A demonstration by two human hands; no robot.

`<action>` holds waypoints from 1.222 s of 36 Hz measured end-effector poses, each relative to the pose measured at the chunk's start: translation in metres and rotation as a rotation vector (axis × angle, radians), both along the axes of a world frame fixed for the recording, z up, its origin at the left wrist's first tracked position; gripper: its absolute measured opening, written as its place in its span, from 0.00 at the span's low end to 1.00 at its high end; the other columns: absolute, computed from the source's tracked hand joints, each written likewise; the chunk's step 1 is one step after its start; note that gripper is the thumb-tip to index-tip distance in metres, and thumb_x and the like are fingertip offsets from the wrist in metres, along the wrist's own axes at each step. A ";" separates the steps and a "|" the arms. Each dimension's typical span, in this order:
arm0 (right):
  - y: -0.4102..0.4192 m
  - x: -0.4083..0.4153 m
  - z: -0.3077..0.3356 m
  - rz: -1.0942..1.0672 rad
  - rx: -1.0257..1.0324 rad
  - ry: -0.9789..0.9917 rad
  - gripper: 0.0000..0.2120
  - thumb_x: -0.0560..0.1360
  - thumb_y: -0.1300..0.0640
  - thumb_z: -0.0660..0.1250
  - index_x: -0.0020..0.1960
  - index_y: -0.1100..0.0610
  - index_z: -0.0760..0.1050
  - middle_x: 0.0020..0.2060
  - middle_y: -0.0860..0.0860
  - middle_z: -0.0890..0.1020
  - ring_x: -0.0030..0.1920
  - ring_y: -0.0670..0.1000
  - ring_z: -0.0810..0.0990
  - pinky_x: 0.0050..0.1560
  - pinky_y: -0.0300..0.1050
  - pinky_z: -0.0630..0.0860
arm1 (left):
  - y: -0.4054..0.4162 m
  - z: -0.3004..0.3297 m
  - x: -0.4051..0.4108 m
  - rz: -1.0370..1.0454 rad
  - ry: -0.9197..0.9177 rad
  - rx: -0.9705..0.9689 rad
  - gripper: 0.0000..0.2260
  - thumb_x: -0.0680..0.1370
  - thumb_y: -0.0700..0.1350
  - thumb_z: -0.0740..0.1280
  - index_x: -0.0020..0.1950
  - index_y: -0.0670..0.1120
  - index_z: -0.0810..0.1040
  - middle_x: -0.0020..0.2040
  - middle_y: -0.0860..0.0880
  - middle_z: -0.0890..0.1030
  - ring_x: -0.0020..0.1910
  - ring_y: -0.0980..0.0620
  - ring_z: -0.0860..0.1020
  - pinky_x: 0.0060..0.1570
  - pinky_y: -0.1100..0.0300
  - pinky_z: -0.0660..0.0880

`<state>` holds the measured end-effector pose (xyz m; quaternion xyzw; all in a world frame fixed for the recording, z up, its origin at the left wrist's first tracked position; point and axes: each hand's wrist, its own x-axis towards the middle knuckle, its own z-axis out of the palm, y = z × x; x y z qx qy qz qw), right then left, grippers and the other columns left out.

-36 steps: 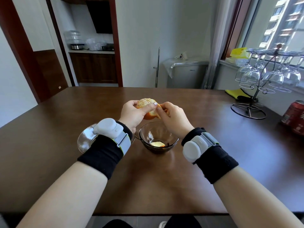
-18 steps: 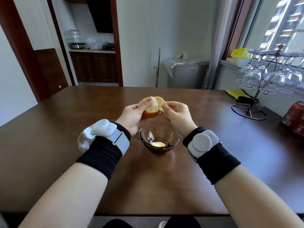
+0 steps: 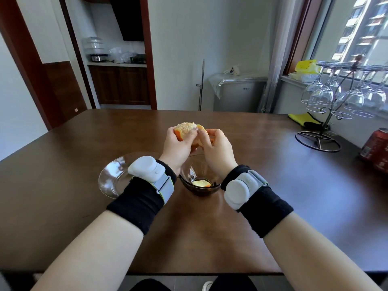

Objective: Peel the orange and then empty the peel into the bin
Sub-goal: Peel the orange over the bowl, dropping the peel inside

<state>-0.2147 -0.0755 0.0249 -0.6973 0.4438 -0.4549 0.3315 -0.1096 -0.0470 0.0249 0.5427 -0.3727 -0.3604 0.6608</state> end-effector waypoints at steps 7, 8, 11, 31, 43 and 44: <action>0.000 -0.003 -0.002 -0.039 -0.195 0.228 0.16 0.80 0.55 0.56 0.37 0.62 0.70 0.31 0.51 0.73 0.37 0.54 0.70 0.39 0.43 0.63 | 0.001 -0.005 0.004 0.003 -0.069 -0.008 0.21 0.77 0.47 0.69 0.66 0.43 0.66 0.59 0.45 0.75 0.53 0.51 0.77 0.37 0.66 0.78; 0.000 -0.004 -0.003 -0.045 -0.203 0.219 0.15 0.80 0.56 0.56 0.37 0.61 0.69 0.30 0.49 0.71 0.37 0.54 0.70 0.38 0.43 0.62 | 0.001 -0.004 0.004 -0.014 -0.045 -0.005 0.20 0.77 0.46 0.68 0.66 0.43 0.67 0.58 0.45 0.76 0.51 0.52 0.78 0.37 0.66 0.79; -0.001 -0.006 -0.004 -0.038 -0.215 0.164 0.16 0.80 0.58 0.56 0.34 0.58 0.66 0.28 0.46 0.69 0.35 0.52 0.68 0.37 0.43 0.60 | 0.001 -0.002 0.007 -0.075 0.030 0.008 0.19 0.77 0.47 0.68 0.64 0.41 0.69 0.56 0.44 0.78 0.48 0.52 0.79 0.42 0.62 0.80; -0.004 -0.010 -0.001 0.143 0.128 -0.172 0.08 0.78 0.56 0.61 0.48 0.57 0.77 0.37 0.48 0.80 0.40 0.47 0.77 0.42 0.41 0.75 | 0.010 0.007 0.008 -0.142 0.232 0.069 0.23 0.74 0.48 0.72 0.64 0.43 0.67 0.51 0.43 0.78 0.42 0.49 0.81 0.47 0.56 0.81; -0.003 -0.011 0.001 0.024 -0.126 0.056 0.10 0.77 0.54 0.64 0.40 0.58 0.74 0.32 0.47 0.75 0.34 0.47 0.72 0.36 0.41 0.66 | 0.010 0.003 0.003 -0.113 0.125 0.014 0.26 0.69 0.48 0.76 0.62 0.43 0.71 0.57 0.42 0.78 0.51 0.47 0.81 0.41 0.59 0.81; -0.003 -0.012 0.002 0.025 -0.134 0.066 0.09 0.77 0.55 0.64 0.42 0.59 0.75 0.33 0.48 0.77 0.36 0.49 0.73 0.37 0.41 0.67 | 0.010 0.002 0.004 -0.122 0.131 0.021 0.23 0.71 0.46 0.75 0.62 0.43 0.71 0.56 0.42 0.79 0.49 0.47 0.81 0.40 0.60 0.81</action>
